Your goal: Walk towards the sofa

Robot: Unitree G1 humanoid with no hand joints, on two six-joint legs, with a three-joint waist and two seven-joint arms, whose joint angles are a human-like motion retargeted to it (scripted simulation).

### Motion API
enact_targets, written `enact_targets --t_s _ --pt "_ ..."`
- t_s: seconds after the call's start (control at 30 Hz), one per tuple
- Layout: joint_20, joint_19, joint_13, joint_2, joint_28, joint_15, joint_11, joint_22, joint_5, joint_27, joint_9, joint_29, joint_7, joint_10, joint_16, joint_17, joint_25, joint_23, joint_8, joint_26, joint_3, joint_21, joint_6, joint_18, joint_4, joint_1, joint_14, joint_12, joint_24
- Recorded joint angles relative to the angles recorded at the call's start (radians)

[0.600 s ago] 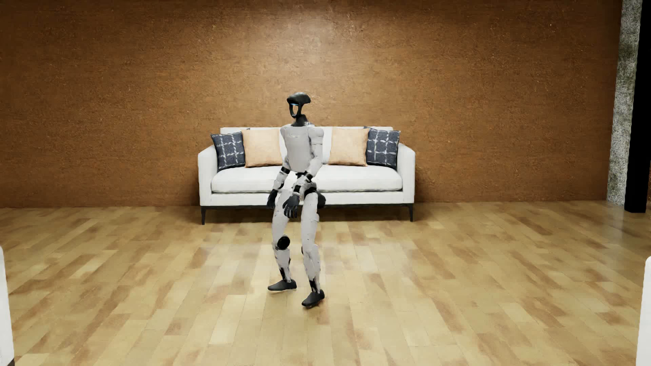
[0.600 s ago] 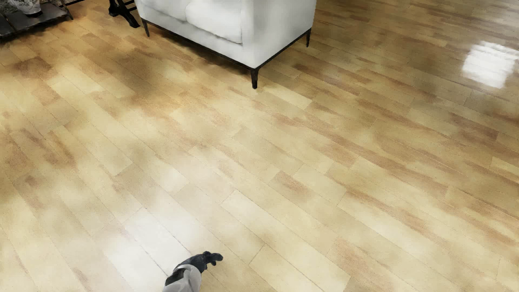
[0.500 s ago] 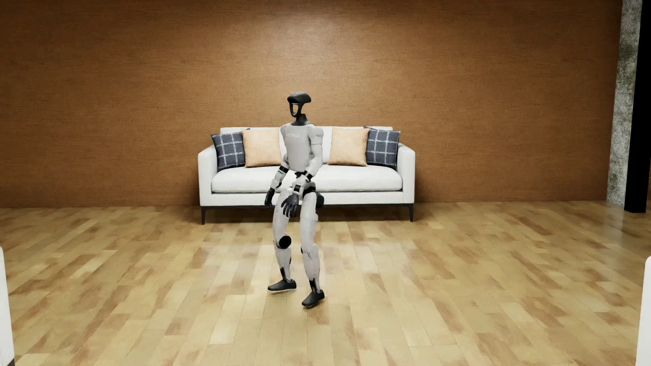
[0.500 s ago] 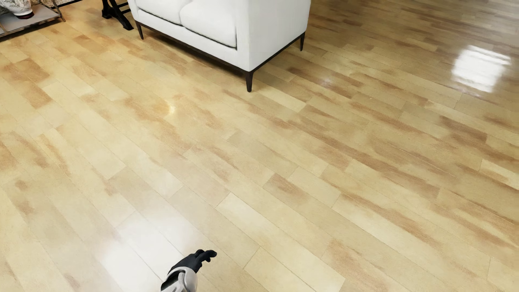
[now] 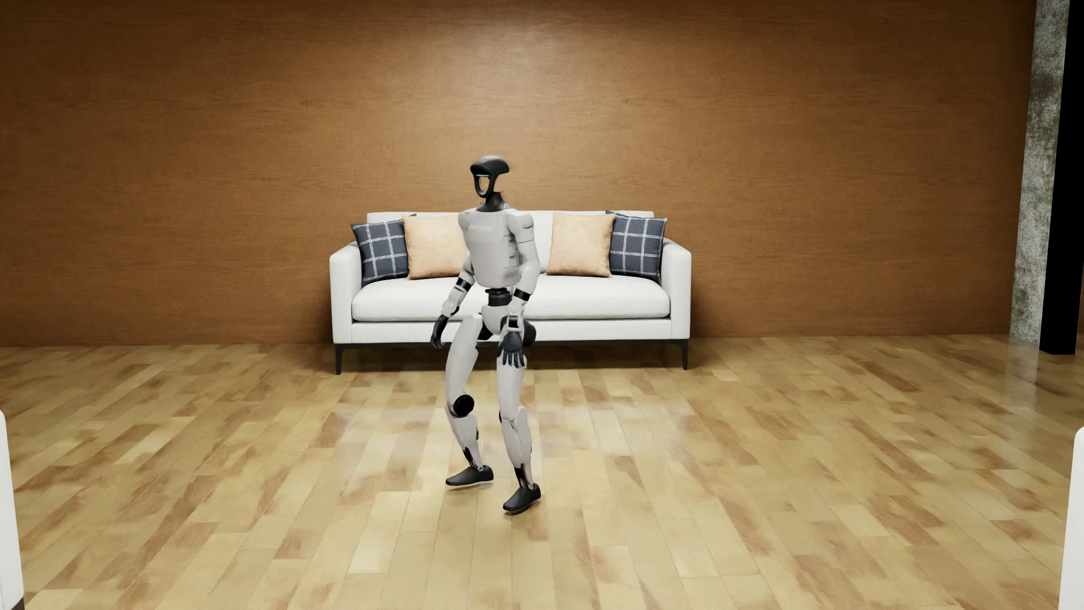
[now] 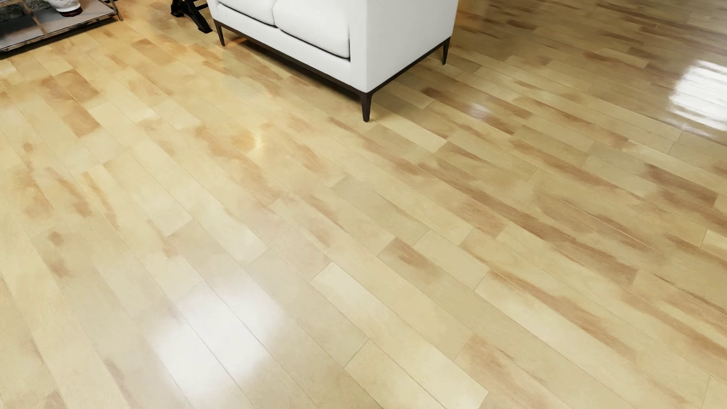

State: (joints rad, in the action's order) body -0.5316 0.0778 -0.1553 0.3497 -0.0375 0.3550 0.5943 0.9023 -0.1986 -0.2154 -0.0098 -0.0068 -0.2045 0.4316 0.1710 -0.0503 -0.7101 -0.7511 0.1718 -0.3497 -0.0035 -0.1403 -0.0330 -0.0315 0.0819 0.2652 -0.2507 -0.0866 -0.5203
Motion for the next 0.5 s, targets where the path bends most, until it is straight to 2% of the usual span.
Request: enact_targets --t_s 0.07,0.1,0.13,0.2,0.23,0.27,0.3,0.33,0.37,0.4,0.43,0.47,0.5 --pt "-0.041 0.059 -0.004 0.065 0.038 -0.013 0.139 0.015 -0.002 -0.010 0.006 -0.008 0.059 0.018 0.033 0.006 0.014 -0.003 -0.066 -0.002 -0.006 -0.002 -0.007 -0.024 -0.014 0.028 0.010 0.051 -0.033" --pt "-0.052 0.120 -0.006 0.096 0.049 -0.024 0.205 0.026 0.032 -0.009 0.009 -0.026 0.099 0.026 0.046 0.008 0.024 0.002 -0.167 -0.009 -0.010 -0.009 -0.008 -0.039 -0.021 0.045 0.018 0.086 -0.043" --pt "-0.057 0.167 -0.010 0.112 0.053 -0.021 0.254 0.035 0.102 -0.005 0.010 -0.053 0.143 0.034 0.057 0.012 0.038 0.012 -0.310 -0.019 -0.013 -0.021 -0.008 -0.057 -0.027 0.063 0.026 0.124 -0.051" --pt "-0.046 0.170 -0.009 0.033 0.043 0.056 0.256 0.023 0.296 -0.004 0.012 -0.071 0.253 0.047 0.079 0.021 0.058 0.018 -0.623 -0.027 -0.014 -0.024 -0.002 -0.106 -0.030 0.112 0.048 0.194 -0.060" --pt "-0.038 0.173 -0.014 -0.027 0.031 0.111 0.216 0.010 0.350 -0.006 0.014 -0.066 0.329 0.042 0.087 0.025 0.063 0.025 -0.738 -0.025 -0.018 -0.021 0.003 -0.139 -0.035 0.138 0.065 0.233 -0.060" --pt "-0.035 0.173 -0.032 -0.049 0.019 0.156 0.185 -0.003 0.352 0.000 0.018 -0.056 0.410 0.034 0.093 0.027 0.067 0.035 -0.742 -0.018 -0.022 -0.017 0.004 -0.185 -0.044 0.164 0.083 0.280 -0.058" --pt "-0.043 0.047 -0.048 -0.052 0.013 0.185 0.157 -0.020 0.335 0.003 0.023 -0.045 0.492 0.021 0.097 0.033 0.071 0.045 -0.619 -0.004 -0.023 -0.009 0.002 -0.215 -0.063 0.195 0.102 0.329 -0.057" --pt "-0.061 -0.032 -0.057 -0.048 0.015 0.200 0.128 -0.043 0.321 0.005 0.027 -0.034 0.579 -0.012 0.104 0.043 0.074 0.044 -0.489 0.010 -0.029 -0.001 0.002 -0.216 -0.090 0.216 0.130 0.379 -0.064" --pt "-0.069 -0.069 -0.058 -0.033 0.004 0.188 0.114 -0.077 0.322 0.006 0.036 -0.026 0.624 -0.051 0.106 0.047 0.071 0.040 -0.391 0.023 -0.039 0.018 0.008 -0.221 -0.089 0.248 0.152 0.419 -0.063" --pt "-0.064 -0.090 -0.057 -0.016 -0.025 0.170 0.101 -0.115 0.312 0.004 0.047 -0.017 0.573 -0.073 0.093 0.037 0.063 0.032 -0.295 0.030 -0.046 0.046 0.022 -0.202 -0.039 0.299 0.143 0.436 -0.057" --pt "-0.051 -0.102 -0.053 -0.004 -0.059 0.146 0.077 -0.154 0.295 -0.003 0.056 -0.006 0.399 -0.096 0.071 0.016 0.048 0.014 -0.197 0.039 -0.051 0.076 0.044 -0.101 0.035 0.334 0.118 0.430 -0.044" --pt "-0.036 -0.112 -0.049 0.002 -0.091 0.120 0.046 -0.187 0.278 -0.012 0.060 0.000 0.143 -0.130 0.047 -0.001 0.038 -0.009 -0.099 0.048 -0.055 0.097 0.066 -0.016 0.134 0.340 0.058 0.410 -0.024" --pt "-0.036 -0.121 -0.044 0.003 -0.103 0.090 0.010 -0.208 0.260 -0.028 0.060 0.003 -0.174 -0.141 0.026 -0.014 0.036 -0.036 -0.004 0.058 -0.058 0.102 0.089 -0.035 0.235 0.319 0.041 0.382 -0.007"
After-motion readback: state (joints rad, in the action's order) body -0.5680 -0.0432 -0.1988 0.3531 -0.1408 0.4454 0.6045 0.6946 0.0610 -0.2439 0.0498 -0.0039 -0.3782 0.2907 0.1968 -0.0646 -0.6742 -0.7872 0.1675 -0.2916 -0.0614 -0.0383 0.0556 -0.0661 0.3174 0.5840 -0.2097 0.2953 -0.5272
